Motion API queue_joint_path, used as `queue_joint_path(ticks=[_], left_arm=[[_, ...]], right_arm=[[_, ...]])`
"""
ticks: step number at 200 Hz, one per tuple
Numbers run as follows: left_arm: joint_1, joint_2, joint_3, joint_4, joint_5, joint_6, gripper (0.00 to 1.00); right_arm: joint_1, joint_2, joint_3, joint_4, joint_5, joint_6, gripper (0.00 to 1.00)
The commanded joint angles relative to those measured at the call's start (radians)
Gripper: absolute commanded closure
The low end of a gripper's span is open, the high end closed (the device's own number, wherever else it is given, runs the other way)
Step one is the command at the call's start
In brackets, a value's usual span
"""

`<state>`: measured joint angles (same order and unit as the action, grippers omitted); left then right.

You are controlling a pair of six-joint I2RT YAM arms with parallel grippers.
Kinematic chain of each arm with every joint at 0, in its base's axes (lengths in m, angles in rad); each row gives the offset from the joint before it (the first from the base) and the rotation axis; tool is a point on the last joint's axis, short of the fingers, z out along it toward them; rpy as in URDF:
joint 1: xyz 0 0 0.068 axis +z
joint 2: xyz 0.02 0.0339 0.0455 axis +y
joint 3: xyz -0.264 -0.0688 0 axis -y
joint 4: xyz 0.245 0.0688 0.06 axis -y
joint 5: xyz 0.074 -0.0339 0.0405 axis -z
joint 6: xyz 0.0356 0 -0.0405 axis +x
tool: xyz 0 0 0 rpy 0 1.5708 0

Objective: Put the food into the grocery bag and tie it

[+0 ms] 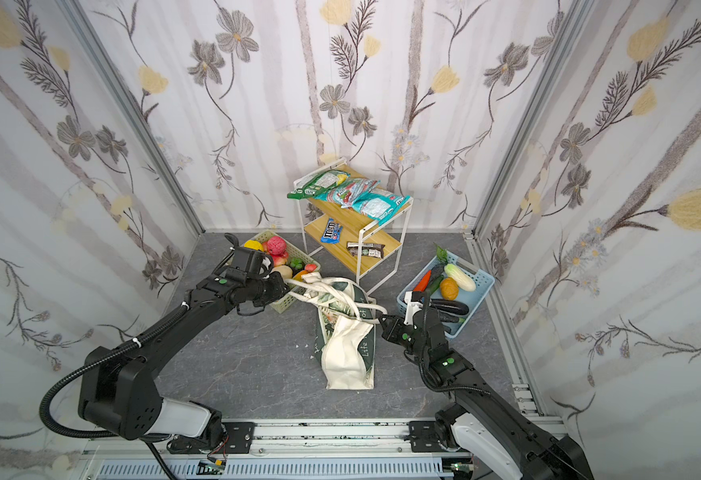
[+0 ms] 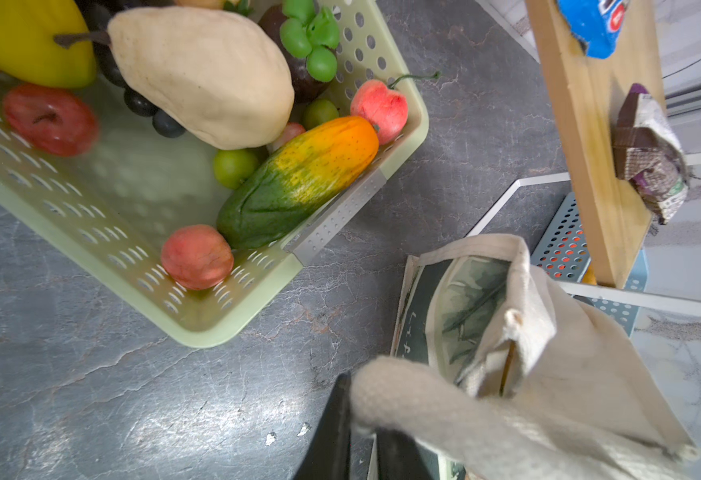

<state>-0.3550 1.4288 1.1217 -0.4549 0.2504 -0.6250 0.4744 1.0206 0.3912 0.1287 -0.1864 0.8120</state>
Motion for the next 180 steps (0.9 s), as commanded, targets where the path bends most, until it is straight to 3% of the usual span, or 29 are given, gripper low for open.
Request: queue_joint_path(ticks=[1, 38, 82, 135, 180], left_arm=[[0.011, -0.021, 0.036, -0.005, -0.065, 0.037, 0.85], [-0.034, -0.03, 0.099, -0.002, 0.105, 0.102, 0.88], [-0.084, -0.028, 0.152, -0.034, 0.112, 0.13, 0.89], [-0.095, -0.006, 0.191, -0.055, 0.116, 0.143, 0.9], [-0.113, 0.023, 0.242, -0.092, 0.114, 0.172, 0.9]], right_arm=[[-0.007, 0.007, 0.034, -0.07, 0.067, -0.059, 0.86], [-0.005, -0.016, 0.086, -0.056, -0.021, -0.163, 0.65], [0.011, -0.024, 0.178, -0.111, -0.116, -0.36, 0.5], [0.101, 0.031, 0.329, -0.286, 0.032, -0.609, 0.39], [0.162, 0.105, 0.428, -0.365, 0.216, -0.694, 0.36]])
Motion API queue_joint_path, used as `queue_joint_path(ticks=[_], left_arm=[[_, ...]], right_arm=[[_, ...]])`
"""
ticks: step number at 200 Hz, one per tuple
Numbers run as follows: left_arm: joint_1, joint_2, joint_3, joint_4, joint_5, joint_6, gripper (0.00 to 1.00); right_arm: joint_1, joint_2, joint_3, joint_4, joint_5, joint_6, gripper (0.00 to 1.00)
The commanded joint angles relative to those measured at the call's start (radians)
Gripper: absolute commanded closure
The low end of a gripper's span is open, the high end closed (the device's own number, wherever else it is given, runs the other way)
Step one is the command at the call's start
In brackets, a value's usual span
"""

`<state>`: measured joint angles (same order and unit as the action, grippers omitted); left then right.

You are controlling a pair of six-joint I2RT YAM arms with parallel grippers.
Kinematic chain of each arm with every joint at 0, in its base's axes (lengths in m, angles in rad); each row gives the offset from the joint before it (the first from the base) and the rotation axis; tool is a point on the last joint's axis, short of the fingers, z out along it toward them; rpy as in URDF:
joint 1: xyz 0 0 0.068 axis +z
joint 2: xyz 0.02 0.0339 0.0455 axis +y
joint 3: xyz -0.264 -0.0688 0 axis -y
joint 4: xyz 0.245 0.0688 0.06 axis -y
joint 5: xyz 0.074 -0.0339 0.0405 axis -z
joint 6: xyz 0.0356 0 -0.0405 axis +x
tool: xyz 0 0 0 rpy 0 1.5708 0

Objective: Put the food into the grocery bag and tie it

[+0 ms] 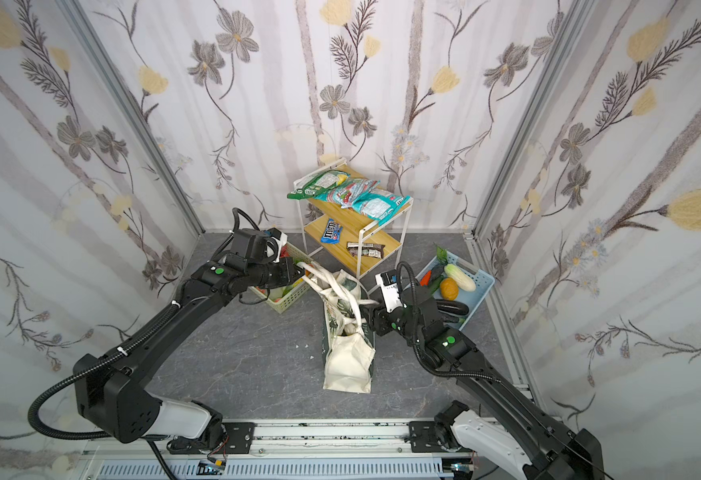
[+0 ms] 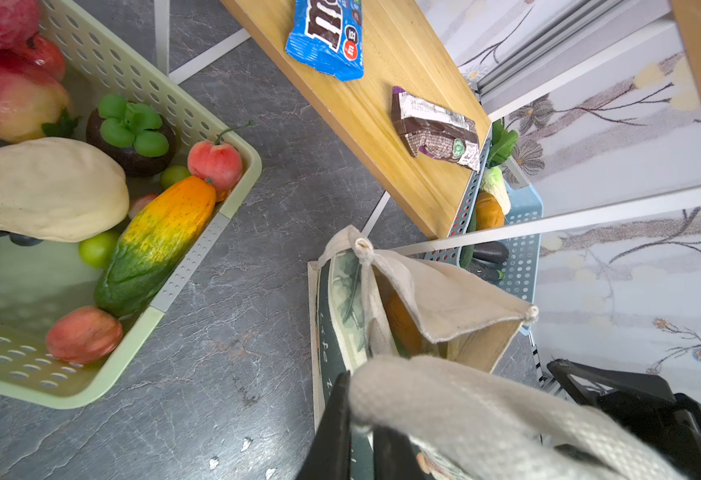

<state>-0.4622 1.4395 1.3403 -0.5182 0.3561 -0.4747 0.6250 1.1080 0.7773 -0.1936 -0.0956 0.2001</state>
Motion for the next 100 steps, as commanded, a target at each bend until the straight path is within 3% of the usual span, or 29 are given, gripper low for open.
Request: queue_joint_path(ticks=[1, 14, 47, 76, 100], left_arm=[[-0.006, 0.013, 0.024, -0.028, 0.008, 0.022, 0.9], [-0.006, 0.018, 0.032, -0.039, -0.005, 0.028, 0.9], [-0.006, 0.012, 0.029, -0.053, -0.058, 0.04, 0.89], [0.024, -0.023, -0.011, -0.023, -0.124, 0.008, 1.0], [0.075, -0.065, -0.087, 0.037, -0.158, -0.026, 1.0]], right_arm=[[0.012, 0.017, 0.043, -0.043, 0.127, -0.083, 0.36], [0.011, 0.01, 0.042, -0.035, 0.151, -0.087, 0.45], [0.002, -0.008, 0.034, -0.031, 0.15, -0.041, 0.78], [-0.057, 0.017, 0.025, -0.081, 0.093, 0.058, 0.88], [-0.132, 0.033, -0.02, -0.092, 0.061, 0.167, 0.95]])
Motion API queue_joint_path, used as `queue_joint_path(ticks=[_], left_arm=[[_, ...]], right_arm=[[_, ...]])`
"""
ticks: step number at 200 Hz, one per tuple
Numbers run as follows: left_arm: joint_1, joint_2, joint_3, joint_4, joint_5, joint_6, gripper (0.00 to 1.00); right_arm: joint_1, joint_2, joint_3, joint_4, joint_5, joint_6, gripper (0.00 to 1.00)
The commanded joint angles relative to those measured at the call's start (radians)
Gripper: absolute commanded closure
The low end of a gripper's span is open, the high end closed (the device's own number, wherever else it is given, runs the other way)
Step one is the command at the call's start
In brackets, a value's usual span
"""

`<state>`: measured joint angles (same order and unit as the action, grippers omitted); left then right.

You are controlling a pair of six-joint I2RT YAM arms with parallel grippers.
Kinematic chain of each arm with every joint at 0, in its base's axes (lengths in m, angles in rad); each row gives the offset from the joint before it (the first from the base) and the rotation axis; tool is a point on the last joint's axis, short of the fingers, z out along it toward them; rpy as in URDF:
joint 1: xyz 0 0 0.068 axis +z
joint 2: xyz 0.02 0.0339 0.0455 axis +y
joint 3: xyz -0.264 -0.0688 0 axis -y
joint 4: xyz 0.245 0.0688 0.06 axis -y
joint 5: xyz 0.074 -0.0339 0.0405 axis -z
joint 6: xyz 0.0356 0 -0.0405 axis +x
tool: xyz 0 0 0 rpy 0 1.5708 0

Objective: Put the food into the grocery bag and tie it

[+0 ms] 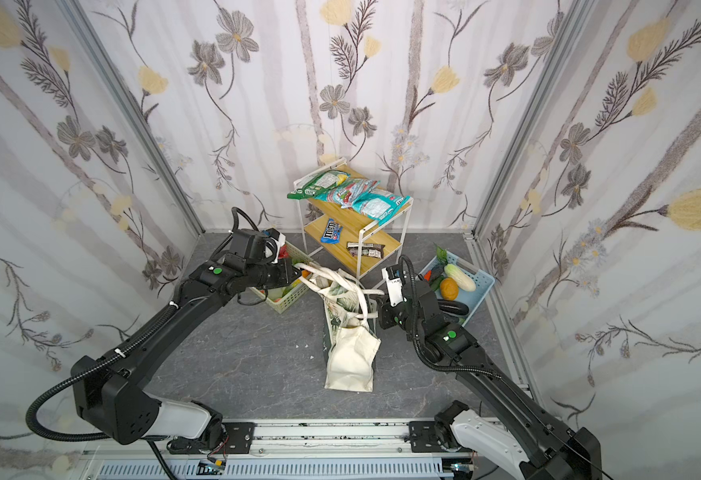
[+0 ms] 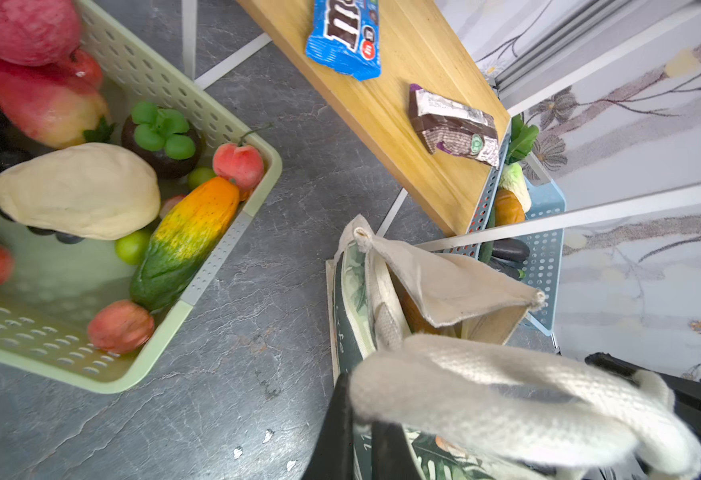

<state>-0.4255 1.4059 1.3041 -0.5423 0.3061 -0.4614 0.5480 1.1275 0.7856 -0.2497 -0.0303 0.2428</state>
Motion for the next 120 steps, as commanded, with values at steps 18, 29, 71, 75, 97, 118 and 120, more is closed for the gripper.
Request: queue_joint_path(ticks=[18, 29, 71, 75, 97, 118, 120], left_arm=[[0.076, -0.045, -0.101, 0.089, -0.104, -0.05, 1.0], [0.093, -0.045, -0.124, 0.094, -0.104, -0.054, 1.0], [0.116, -0.035, -0.183, 0.076, -0.189, -0.105, 1.0], [0.117, -0.035, -0.187, 0.075, -0.199, -0.113, 1.0], [0.116, -0.044, -0.209, 0.095, -0.193, -0.141, 1.0], [0.09, -0.02, -0.172, 0.076, -0.136, -0.119, 0.97], [0.087, -0.017, -0.165, 0.071, -0.132, -0.116, 0.95]], right_arm=[[-0.099, 0.004, -0.131, 0.003, -0.021, 0.207, 0.97], [-0.122, -0.007, -0.177, 0.036, -0.036, 0.251, 0.98], [-0.177, 0.007, -0.292, 0.123, -0.1, 0.327, 0.98], [-0.177, 0.008, -0.299, 0.129, -0.103, 0.33, 0.98], [-0.177, -0.004, -0.306, 0.162, -0.147, 0.329, 0.95], [-0.174, -0.017, -0.276, 0.167, -0.191, 0.302, 0.87], [-0.173, -0.016, -0.27, 0.165, -0.194, 0.299, 0.86]])
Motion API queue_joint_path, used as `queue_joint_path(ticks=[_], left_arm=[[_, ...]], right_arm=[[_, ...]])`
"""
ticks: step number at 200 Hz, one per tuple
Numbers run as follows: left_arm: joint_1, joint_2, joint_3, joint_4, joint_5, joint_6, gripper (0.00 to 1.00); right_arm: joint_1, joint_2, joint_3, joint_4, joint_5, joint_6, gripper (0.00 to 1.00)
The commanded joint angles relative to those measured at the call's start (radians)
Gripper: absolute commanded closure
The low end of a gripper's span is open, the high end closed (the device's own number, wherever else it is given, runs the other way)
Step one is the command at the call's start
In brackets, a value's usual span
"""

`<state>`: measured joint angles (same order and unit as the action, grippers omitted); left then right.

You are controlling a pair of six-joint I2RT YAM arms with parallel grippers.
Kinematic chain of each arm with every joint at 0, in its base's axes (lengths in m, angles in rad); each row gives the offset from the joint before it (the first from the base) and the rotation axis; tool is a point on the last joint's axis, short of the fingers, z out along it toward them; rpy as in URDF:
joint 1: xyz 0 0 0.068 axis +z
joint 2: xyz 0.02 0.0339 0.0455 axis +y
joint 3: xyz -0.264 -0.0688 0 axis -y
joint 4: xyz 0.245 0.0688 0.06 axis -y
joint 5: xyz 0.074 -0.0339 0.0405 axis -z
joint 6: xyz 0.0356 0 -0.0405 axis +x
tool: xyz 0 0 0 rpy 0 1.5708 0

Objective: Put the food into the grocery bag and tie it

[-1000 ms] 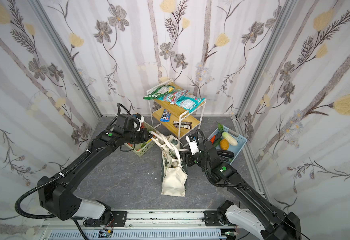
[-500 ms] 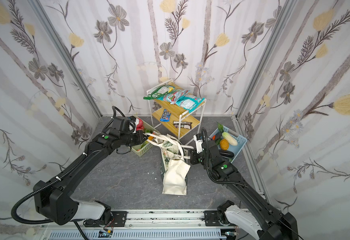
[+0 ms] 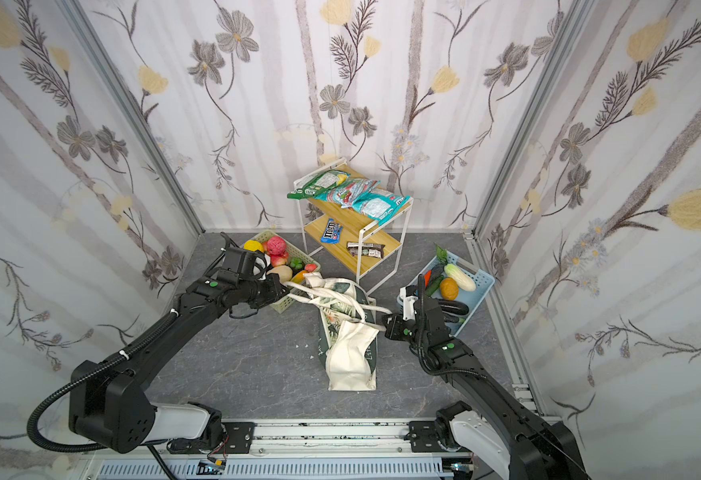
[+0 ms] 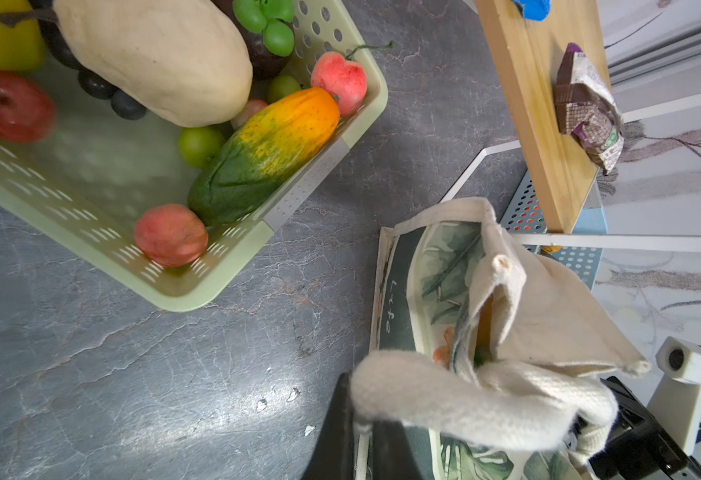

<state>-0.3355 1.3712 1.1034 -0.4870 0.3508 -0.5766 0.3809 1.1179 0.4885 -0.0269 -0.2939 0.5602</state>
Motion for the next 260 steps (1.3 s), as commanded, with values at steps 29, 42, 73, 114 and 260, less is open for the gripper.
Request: queue_joint_path(ticks=[29, 42, 73, 114, 260], left_arm=[[-0.034, 0.035, 0.109, -0.052, -0.119, 0.03, 0.58], [-0.037, 0.02, 0.121, -0.062, -0.08, 0.037, 0.53], [-0.037, -0.016, 0.153, -0.122, -0.006, 0.093, 0.39], [-0.031, -0.018, 0.173, -0.174, 0.187, 0.216, 0.3], [0.043, -0.081, 0.187, -0.037, 0.3, 0.22, 0.0]], right_arm=[[-0.005, -0.005, 0.094, -0.131, 0.031, -0.076, 0.69], [-0.006, -0.01, 0.108, -0.159, 0.012, -0.094, 0.61], [-0.009, -0.046, 0.122, -0.215, -0.043, -0.131, 0.49], [-0.025, -0.096, 0.163, -0.271, -0.208, -0.239, 0.39], [-0.191, -0.098, 0.322, -0.353, -0.153, -0.299, 0.01]])
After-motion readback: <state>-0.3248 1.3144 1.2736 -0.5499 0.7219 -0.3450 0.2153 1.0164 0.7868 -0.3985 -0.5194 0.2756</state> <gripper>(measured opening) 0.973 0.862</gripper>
